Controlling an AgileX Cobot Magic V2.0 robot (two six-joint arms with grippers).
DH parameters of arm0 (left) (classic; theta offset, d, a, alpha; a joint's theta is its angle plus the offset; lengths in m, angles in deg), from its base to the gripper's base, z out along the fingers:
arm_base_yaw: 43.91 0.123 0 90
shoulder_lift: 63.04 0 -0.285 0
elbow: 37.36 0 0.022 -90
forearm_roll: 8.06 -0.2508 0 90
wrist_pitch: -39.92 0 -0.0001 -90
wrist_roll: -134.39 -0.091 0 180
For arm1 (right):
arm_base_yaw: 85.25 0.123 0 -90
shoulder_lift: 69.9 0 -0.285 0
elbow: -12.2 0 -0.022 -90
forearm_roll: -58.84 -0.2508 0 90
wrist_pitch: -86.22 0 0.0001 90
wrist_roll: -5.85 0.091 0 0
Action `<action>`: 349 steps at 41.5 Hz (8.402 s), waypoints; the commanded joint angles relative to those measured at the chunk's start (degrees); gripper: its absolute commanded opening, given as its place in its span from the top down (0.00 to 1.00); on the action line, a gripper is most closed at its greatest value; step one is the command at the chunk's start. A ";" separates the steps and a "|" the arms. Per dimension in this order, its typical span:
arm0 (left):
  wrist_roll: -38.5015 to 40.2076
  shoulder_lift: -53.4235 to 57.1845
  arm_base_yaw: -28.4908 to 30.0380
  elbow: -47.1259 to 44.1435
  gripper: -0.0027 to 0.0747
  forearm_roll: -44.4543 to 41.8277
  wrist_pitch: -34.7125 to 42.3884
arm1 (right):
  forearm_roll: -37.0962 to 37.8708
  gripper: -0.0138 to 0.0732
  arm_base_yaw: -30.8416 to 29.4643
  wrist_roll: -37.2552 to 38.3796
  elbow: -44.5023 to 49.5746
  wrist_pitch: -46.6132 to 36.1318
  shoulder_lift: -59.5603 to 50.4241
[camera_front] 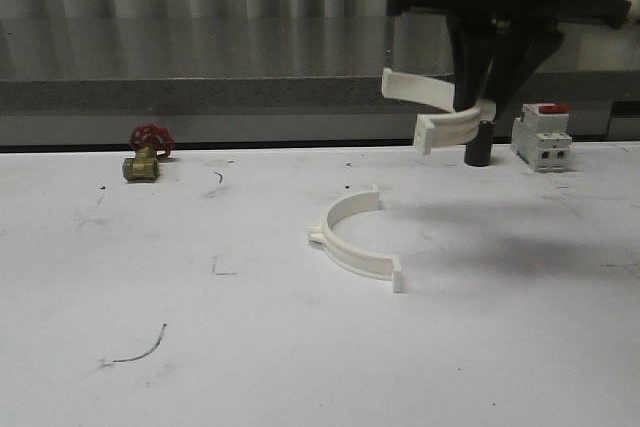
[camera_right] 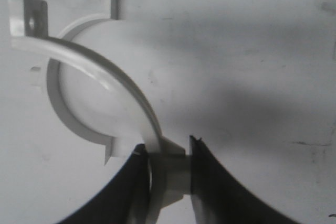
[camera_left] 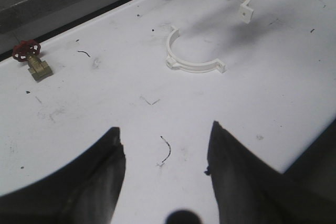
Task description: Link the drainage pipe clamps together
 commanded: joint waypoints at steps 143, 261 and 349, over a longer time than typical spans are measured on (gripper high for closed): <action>0.28 -0.33 -0.10 1.50 0.51 0.33 4.17 | 3.70 0.63 0.11 4.17 10.50 -24.24 6.67; 0.28 -0.33 -0.10 1.50 0.51 0.33 4.17 | -3.61 0.67 -1.80 -20.62 56.92 -28.82 -80.00; 0.28 24.15 34.91 -30.02 0.99 5.82 35.50 | -3.61 0.98 -1.80 -20.62 56.92 -27.98 -80.00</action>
